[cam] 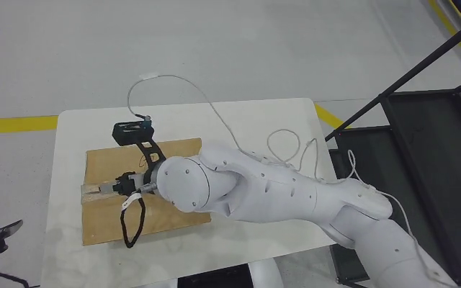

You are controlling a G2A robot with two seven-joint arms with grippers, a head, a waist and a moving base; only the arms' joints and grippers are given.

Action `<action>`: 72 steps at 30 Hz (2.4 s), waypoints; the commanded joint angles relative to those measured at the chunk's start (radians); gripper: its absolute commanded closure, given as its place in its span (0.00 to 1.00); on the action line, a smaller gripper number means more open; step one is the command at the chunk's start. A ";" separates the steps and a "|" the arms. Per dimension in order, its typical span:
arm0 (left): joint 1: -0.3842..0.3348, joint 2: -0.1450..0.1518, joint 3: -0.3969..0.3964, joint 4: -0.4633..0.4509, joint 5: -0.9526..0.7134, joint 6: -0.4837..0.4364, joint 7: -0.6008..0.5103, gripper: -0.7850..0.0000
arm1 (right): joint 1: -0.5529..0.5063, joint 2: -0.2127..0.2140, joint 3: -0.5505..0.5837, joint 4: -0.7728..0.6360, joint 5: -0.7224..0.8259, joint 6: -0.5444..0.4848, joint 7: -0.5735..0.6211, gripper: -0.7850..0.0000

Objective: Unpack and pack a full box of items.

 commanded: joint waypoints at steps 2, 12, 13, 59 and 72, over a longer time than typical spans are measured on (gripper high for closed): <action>0.000 0.000 0.000 0.000 0.000 0.000 0.000 0.00 | 0.045 -0.061 -0.045 0.073 0.046 -0.035 -0.032 0.00; 0.000 0.000 0.000 0.000 0.000 0.000 0.000 0.00 | 0.114 -0.249 -0.141 0.317 0.165 -0.122 -0.105 0.00; 0.000 0.000 0.000 0.000 0.000 0.000 0.000 0.00 | 0.116 -0.263 -0.145 0.338 0.173 -0.129 -0.109 0.00; 0.000 0.000 0.000 0.000 0.000 0.000 0.000 0.00 | -0.141 0.098 0.073 0.054 -0.104 0.144 0.074 0.00; 0.000 0.000 0.000 0.000 0.000 0.000 0.000 0.00 | -0.268 0.286 0.224 -0.092 -0.173 0.144 0.074 0.00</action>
